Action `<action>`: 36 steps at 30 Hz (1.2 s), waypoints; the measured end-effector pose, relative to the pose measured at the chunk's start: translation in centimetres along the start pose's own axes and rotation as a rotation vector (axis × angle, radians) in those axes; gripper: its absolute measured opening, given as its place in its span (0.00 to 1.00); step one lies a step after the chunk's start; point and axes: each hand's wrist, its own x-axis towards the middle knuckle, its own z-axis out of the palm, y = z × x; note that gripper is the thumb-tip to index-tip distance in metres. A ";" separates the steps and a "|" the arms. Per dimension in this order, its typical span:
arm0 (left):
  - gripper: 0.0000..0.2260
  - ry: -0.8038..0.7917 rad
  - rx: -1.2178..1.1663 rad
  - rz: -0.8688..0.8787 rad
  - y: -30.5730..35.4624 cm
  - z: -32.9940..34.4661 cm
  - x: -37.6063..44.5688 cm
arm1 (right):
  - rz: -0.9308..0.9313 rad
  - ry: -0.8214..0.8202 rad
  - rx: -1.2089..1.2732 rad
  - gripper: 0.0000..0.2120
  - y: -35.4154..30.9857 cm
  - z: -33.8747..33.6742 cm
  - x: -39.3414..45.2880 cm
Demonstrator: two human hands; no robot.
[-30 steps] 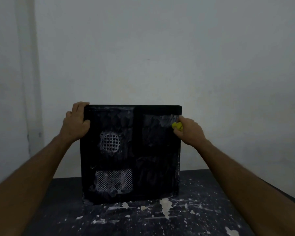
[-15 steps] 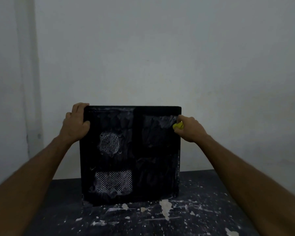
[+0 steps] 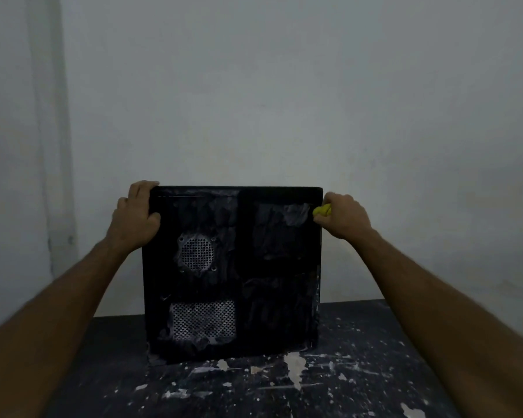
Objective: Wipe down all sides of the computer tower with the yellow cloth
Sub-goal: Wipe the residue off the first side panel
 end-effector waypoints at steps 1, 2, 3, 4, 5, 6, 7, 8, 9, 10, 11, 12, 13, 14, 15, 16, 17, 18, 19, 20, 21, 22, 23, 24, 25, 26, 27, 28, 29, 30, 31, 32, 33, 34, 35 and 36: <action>0.34 0.001 -0.001 -0.001 0.0 0.0 0.0 | 0.000 0.046 0.015 0.15 -0.1 -0.1 0.1; 0.33 0.003 -0.002 -0.001 0.0 0.1 -0.1 | -0.020 0.059 0.024 0.15 -0.2 -0.2 0.2; 0.33 0.007 -0.001 0.001 0.0 0.1 -0.1 | -0.048 0.028 0.016 0.15 -0.6 -0.3 0.2; 0.33 0.011 0.000 0.001 0.0 0.1 -0.1 | -0.062 -0.023 -0.004 0.14 -1.0 -0.4 0.3; 0.33 0.009 0.003 0.001 0.1 0.1 -0.1 | -0.049 -0.049 -0.016 0.13 -1.2 -0.4 0.3; 0.33 0.005 0.001 0.000 0.1 0.1 -0.1 | -0.025 -0.029 -0.011 0.13 -1.4 -0.3 0.3; 0.33 0.003 0.000 -0.001 0.1 0.1 -0.1 | -0.014 0.024 0.005 0.14 -1.5 -0.2 0.2; 0.33 0.002 -0.003 -0.002 0.1 0.1 -0.1 | -0.021 0.075 0.022 0.14 -1.6 0.0 0.1; 0.33 0.000 -0.001 0.003 0.1 0.0 -0.1 | -0.037 0.092 0.031 0.15 -1.6 0.2 0.0; 0.33 0.001 -0.002 0.008 0.0 0.0 0.0 | -0.052 0.067 0.025 0.15 -1.6 0.3 0.0; 0.33 0.000 -0.001 0.009 0.0 0.0 0.0 | -0.055 0.024 0.009 0.15 -1.6 0.3 0.0; 0.33 -0.003 0.000 0.011 -0.2 0.0 0.0 | -0.035 0.003 0.001 0.15 -1.6 0.2 0.1; 0.33 -0.004 0.000 0.014 -0.2 0.0 0.1 | -0.009 0.022 0.007 0.15 -1.6 0.1 0.2; 0.33 -0.002 -0.002 0.015 -0.3 0.0 0.2 | -0.001 0.062 0.018 0.16 -1.7 0.0 0.3; 0.33 -0.003 -0.004 0.016 -0.3 0.1 0.2 | -0.018 0.086 0.022 0.15 -1.8 0.1 0.3; 0.33 -0.005 -0.006 0.017 -0.3 0.1 0.3 | -0.047 0.074 0.014 0.15 -1.8 0.3 0.2; 0.33 -0.005 -0.006 0.019 -0.4 0.2 0.3 | -0.071 0.029 -0.007 0.15 -1.8 0.4 0.1; 0.33 -0.005 -0.007 0.020 -0.4 0.2 0.3 | -0.072 -0.012 -0.035 0.15 -1.7 0.4 0.0; 0.33 -0.005 -0.006 0.020 -0.5 0.2 0.3 | -0.044 -0.007 -0.051 0.15 -1.6 0.2 0.1; 0.33 -0.002 -0.007 0.018 -0.5 0.2 0.3 | -0.007 0.040 -0.039 0.15 -1.4 -0.1 0.3; 0.33 0.002 -0.007 0.016 -0.5 0.3 0.3 | 0.013 0.094 -0.012 0.15 -1.3 -0.4 0.5; 0.33 0.005 -0.006 0.017 -0.6 0.3 0.3 | -0.003 0.110 0.007 0.14 -1.3 -0.5 0.6; 0.33 0.005 -0.005 0.020 -0.6 0.4 0.3 | -0.046 0.070 -0.001 0.14 -1.5 -0.6 0.6; 0.33 0.003 -0.006 0.022 -0.7 0.4 0.4 | -0.085 -0.007 -0.034 0.14 -1.7 -0.6 0.5; 0.33 0.000 -0.005 0.022 -0.8 0.4 0.5 | -0.093 -0.069 -0.076 0.14 -1.7 -0.6 0.4; 0.34 -0.004 -0.006 0.020 -0.9 0.4 0.5 | -0.070 -0.066 -0.100 0.14 -1.6 -0.5 0.2; 0.34 -0.007 -0.008 0.020 -0.9 0.3 0.5 | -0.036 -0.010 -0.099 0.15 -1.5 -0.5 0.2; 0.34 -0.007 -0.012 0.019 -0.9 0.4 0.5 | -0.021 0.068 -0.073 0.15 -1.6 -0.4 0.2; 0.34 -0.006 -0.013 0.020 -0.9 0.4 0.4 | -0.035 0.111 -0.044 0.15 -1.8 -0.2 0.1; 0.34 -0.005 -0.013 0.019 -0.8 0.4 0.4 | -0.077 0.100 -0.034 0.15 -2.2 0.0 0.0; 0.33 -0.005 -0.014 0.016 -0.8 0.4 0.4 | -0.123 0.045 -0.050 0.14 -2.6 0.1 0.0; 0.34 -0.005 -0.016 0.011 -0.7 0.3 0.4 | -0.144 -0.016 -0.079 0.14 -2.9 0.1 0.0; 0.34 -0.007 -0.014 0.011 -0.7 0.3 0.4 | -0.125 -0.036 -0.094 0.15 -3.1 0.1 0.0; 0.34 -0.008 -0.016 0.012 -0.7 0.4 0.4 | -0.090 -0.002 -0.085 0.15 -3.1 0.0 0.1; 0.34 -0.006 -0.017 0.011 -0.7 0.4 0.4 | -0.058 0.061 -0.064 0.16 -3.2 0.0 0.3; 0.33 -0.003 -0.019 0.012 -0.7 0.4 0.4 | -0.050 0.114 -0.042 0.16 -3.2 0.1 0.3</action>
